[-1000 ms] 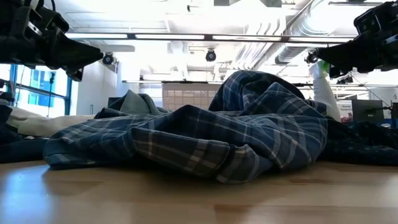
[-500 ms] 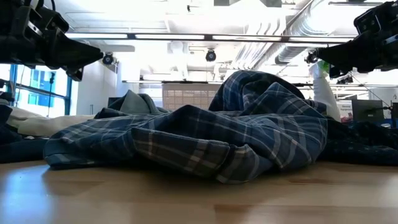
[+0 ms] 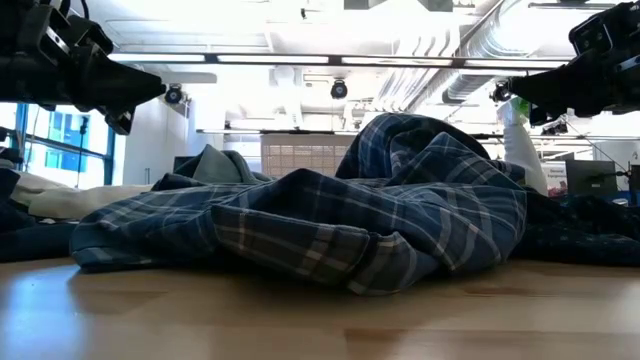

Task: Fold Laundry from Bin
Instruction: Fold the checkered blue polo

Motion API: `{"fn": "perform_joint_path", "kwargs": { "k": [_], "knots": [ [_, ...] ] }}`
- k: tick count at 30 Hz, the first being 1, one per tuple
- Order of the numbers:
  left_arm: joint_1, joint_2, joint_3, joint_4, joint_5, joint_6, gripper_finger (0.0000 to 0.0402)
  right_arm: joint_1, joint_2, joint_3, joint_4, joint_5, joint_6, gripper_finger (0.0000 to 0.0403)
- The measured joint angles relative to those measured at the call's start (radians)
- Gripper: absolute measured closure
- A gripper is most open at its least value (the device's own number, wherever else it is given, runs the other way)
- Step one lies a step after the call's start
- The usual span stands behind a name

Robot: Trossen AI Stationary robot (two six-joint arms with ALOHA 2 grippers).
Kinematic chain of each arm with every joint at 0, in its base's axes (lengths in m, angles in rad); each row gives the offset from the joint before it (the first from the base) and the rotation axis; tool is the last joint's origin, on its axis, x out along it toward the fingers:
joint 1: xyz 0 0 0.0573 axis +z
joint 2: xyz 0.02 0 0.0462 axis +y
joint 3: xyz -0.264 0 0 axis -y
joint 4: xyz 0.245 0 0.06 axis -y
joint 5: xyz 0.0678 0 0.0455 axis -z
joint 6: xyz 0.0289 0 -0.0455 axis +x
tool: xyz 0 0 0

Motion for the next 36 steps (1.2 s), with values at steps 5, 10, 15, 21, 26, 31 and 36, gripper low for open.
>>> {"fn": "perform_joint_path", "kwargs": {
  "k": [5, 10, 15, 21, 26, 31, 36],
  "knots": [
    [0.0, 0.0, 0.0, 0.002, 0.043, -0.001, 0.0351, 0.0, 0.0, 0.0, 0.0, 0.001, -0.042, 0.0402],
    [0.0, 0.0, 0.0, 0.003, 0.045, -0.002, 0.0351, 0.0, 0.0, 0.0, 0.002, 0.014, -0.372, 0.0402],
    [0.0, 0.0, 0.0, 0.004, 0.045, 0.005, 0.0351, 0.0, 0.0, 0.0, 0.023, 0.049, -0.405, 0.0402],
    [0.0, 0.0, 0.0, 0.005, 0.045, -0.004, 0.0351, -0.001, 0.001, 0.0, 0.195, 0.07, -0.186, 0.0402],
    [-0.001, 0.0, 0.0, 0.005, 0.044, -0.019, 0.0351, -0.002, 0.0, 0.0, 0.515, 0.092, -0.011, 0.0402],
    [-0.025, 0.0, 0.0, 0.012, 0.044, -0.028, 0.0351, -0.001, 0.006, 0.0, 0.639, 0.063, 0.163, 0.0402],
    [-0.065, 0.001, 0.0, 0.064, 0.041, -0.001, 0.0351, 0.008, 0.116, 0.0, 0.601, 0.068, 0.261, 0.0402]
  ]
}}
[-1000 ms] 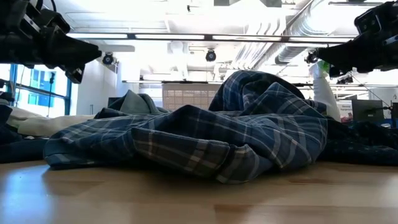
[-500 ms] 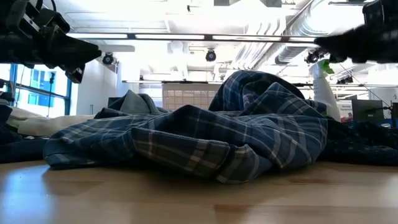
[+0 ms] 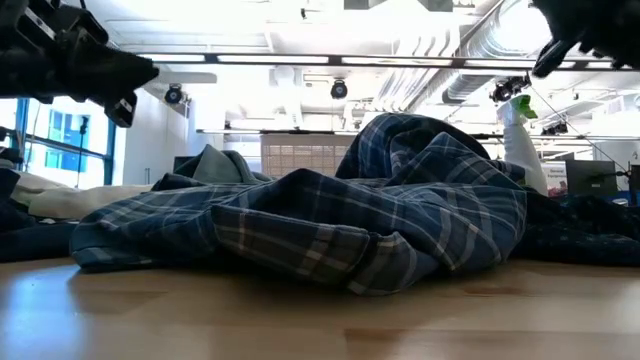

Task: Fold Laundry from Bin
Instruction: Fold the checkered blue polo

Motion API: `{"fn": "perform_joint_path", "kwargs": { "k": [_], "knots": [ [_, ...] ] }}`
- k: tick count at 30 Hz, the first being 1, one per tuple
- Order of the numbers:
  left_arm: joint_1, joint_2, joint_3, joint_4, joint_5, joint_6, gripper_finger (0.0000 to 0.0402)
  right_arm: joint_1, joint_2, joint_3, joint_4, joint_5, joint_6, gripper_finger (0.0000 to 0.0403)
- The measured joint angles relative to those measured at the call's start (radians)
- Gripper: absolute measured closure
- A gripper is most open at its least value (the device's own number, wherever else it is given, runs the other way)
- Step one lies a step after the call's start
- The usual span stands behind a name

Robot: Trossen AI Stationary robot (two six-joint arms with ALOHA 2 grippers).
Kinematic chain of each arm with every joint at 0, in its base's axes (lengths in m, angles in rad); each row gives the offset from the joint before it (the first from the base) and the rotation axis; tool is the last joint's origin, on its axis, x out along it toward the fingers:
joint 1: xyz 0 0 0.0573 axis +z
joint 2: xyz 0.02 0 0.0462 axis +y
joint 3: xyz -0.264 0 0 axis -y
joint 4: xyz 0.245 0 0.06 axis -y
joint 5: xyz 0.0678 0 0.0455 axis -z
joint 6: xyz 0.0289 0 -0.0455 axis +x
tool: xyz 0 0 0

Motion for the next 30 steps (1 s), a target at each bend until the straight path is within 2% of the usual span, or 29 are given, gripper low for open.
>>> {"fn": "perform_joint_path", "kwargs": {
  "k": [4, 7, 11, 14, 18, 21, 27, 30],
  "knots": [
    [-0.023, 0.0, 0.0, 0.033, -0.013, 0.041, 0.0351, 0.017, 0.177, 0.043, -0.072, 0.072, 0.098, 0.0388],
    [-0.03, 0.0, 0.0, 0.034, -0.025, 0.064, 0.0351, 0.029, 0.334, 0.136, -0.214, 0.134, 0.16, 0.0365],
    [-0.034, 0.0, 0.0, 0.009, -0.035, 0.071, 0.0351, 0.034, 0.543, 0.333, -0.524, 0.212, 0.219, 0.0322],
    [-0.034, 0.0, 0.0, -0.031, -0.039, 0.072, 0.0351, 0.025, 0.68, 0.513, -0.808, 0.227, 0.257, 0.0286],
    [-0.034, 0.0, 0.0, -0.063, -0.07, 0.071, 0.0351, 0.011, 0.83, 0.737, -1.204, 0.182, 0.33, 0.025],
    [-0.034, 0.0, 0.0, -0.065, -0.098, 0.059, 0.0351, 0.012, 0.919, 0.842, -1.42, 0.15, 0.427, 0.0234],
    [-0.034, 0.0, 0.0, -0.065, -0.118, 0.055, 0.0351, 0.035, 1.041, 0.855, -1.564, 0.0, 0.512, 0.0231],
    [-0.034, 0.0, 0.0, -0.065, -0.118, 0.055, 0.0351, 0.045, 1.079, 0.842, -1.606, -0.029, 0.528, 0.0235]
  ]
}}
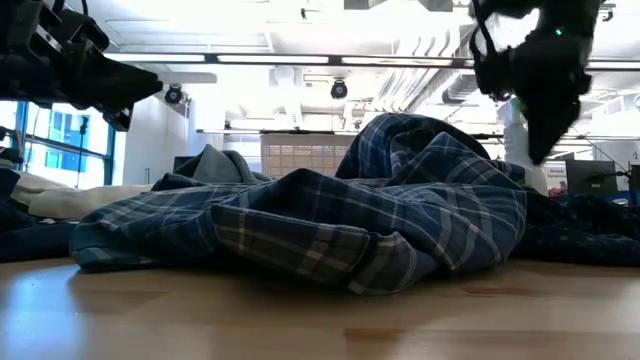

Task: Fold Laundry from Bin
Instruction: Fold the checkered blue polo

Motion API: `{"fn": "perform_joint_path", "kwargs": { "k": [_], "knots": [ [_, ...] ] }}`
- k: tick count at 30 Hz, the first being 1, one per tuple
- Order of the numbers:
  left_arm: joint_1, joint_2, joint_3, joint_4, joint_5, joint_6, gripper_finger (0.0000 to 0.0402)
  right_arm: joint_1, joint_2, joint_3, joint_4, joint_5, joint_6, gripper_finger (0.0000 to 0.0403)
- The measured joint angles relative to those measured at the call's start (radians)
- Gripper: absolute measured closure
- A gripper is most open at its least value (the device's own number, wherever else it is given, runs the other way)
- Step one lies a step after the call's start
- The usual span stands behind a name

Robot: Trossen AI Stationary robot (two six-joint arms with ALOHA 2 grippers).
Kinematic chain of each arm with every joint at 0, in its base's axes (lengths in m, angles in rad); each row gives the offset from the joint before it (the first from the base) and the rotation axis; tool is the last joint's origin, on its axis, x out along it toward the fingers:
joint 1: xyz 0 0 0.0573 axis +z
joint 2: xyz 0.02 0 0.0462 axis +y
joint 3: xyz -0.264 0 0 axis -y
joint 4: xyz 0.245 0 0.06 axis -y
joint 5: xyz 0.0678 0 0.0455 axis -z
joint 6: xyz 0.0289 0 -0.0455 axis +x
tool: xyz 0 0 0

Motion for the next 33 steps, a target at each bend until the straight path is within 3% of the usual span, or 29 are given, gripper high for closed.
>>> {"fn": "perform_joint_path", "kwargs": {
  "k": [3, 8, 12, 16, 21, 24, 27, 30, 33],
  "knots": [
    [0.0, 0.0, 0.0, 0.0, 0.0, 0.0, 0.0351, -0.005, 0.004, 0.008, -0.025, 0.02, 0.007, 0.024],
    [0.0, 0.0, 0.0, 0.0, -0.013, 0.006, 0.0351, -0.056, -0.006, 0.039, 0.054, 0.177, -0.048, 0.0249],
    [0.0, 0.0, 0.0, 0.0, -0.021, 0.008, 0.0351, -0.11, 0.031, 0.028, 0.24, 0.147, -0.176, 0.0256],
    [0.0, 0.0, 0.0, 0.016, -0.023, 0.015, 0.0351, -0.129, 0.119, 0.024, 0.6, 0.051, -0.311, 0.0293],
    [0.0, 0.0, 0.0, 0.073, -0.023, 0.016, 0.0351, -0.13, 0.297, 0.026, 1.209, -0.13, -0.491, 0.0387],
    [0.0, 0.0, 0.0, 0.107, -0.022, 0.028, 0.0351, -0.124, 0.381, 0.075, 1.396, -0.138, -0.535, 0.0383],
    [0.0, 0.0, 0.0, 0.114, -0.022, 0.034, 0.0351, -0.126, 0.383, 0.177, 1.252, -0.146, -0.54, 0.0345],
    [0.0, 0.01, 0.0, 0.115, -0.023, 0.05, 0.0351, -0.132, 0.331, 0.323, 0.835, -0.13, -0.578, 0.0302],
    [0.0, 0.036, 0.0, 0.114, -0.047, 0.053, 0.0351, -0.132, 0.293, 0.45, 0.389, -0.042, -0.541, 0.026]
  ]
}}
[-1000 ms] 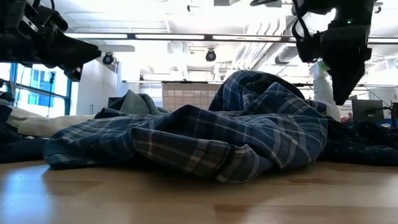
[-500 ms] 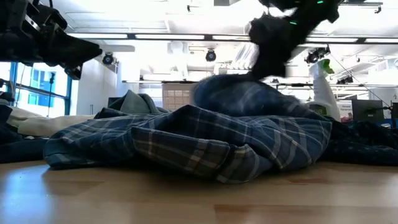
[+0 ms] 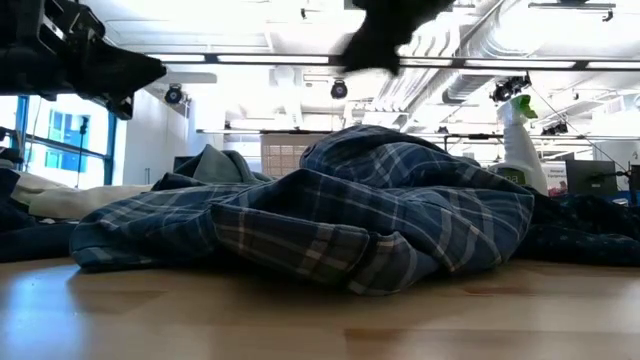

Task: Fold Laundry from Bin
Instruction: Fold the checkered blue polo

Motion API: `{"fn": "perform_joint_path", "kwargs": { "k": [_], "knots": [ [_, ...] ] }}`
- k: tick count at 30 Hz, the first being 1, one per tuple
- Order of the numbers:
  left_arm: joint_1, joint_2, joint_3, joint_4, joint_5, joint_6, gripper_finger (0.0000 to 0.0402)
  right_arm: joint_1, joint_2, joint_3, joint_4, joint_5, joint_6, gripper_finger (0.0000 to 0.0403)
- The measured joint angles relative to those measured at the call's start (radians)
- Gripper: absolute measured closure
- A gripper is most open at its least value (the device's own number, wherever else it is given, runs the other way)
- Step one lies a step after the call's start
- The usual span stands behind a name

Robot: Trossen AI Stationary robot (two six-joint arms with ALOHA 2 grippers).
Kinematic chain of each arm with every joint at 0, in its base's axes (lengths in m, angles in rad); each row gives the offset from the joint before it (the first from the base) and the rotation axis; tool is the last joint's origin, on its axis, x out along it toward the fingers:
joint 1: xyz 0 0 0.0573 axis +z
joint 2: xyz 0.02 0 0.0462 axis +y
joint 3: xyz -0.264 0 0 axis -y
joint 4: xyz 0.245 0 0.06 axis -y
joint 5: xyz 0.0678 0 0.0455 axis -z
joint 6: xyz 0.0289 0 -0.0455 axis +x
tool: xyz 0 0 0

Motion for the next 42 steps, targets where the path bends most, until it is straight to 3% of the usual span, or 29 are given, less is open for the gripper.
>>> {"fn": "perform_joint_path", "kwargs": {
  "k": [5, 8, 10, 13, 19, 25, 32, 37, 42],
  "knots": [
    [0.0, 0.066, 0.0, -0.002, -0.029, 0.008, 0.0351, -0.002, -0.027, 0.047, -0.517, 0.177, 0.15, 0.0217],
    [0.0, 0.118, 0.0, -0.001, -0.038, 0.008, 0.0351, -0.003, -0.028, -0.022, -0.678, 0.282, 0.202, 0.0215],
    [0.0, 0.153, 0.0, -0.001, -0.053, 0.009, 0.0351, -0.003, -0.027, -0.098, -0.667, 0.319, 0.18, 0.0221],
    [0.0, 0.202, 0.0, 0.003, -0.073, 0.026, 0.0351, -0.003, -0.026, -0.232, -0.556, 0.344, 0.082, 0.0235],
    [-0.007, 0.291, 0.0, 0.114, -0.079, 0.057, 0.0351, -0.006, -0.024, -0.412, -0.22, 0.524, -0.006, 0.0289],
    [-0.048, 0.363, 0.0, 0.269, -0.125, 0.132, 0.0351, 0.002, -0.025, -0.379, -0.154, 0.635, 0.024, 0.0392],
    [-0.104, 0.419, 0.037, 0.31, -0.19, 0.165, 0.0351, 0.107, -0.034, -0.26, 0.028, 0.76, 0.004, 0.04],
    [-0.152, 0.458, 0.077, 0.313, -0.248, 0.223, 0.0351, 0.206, -0.046, -0.276, 0.466, 0.87, -0.07, 0.0401],
    [-0.193, 0.496, 0.117, 0.314, -0.332, 0.276, 0.0351, 0.267, 0.036, -0.382, 1.081, 0.857, -0.241, 0.0402]
  ]
}}
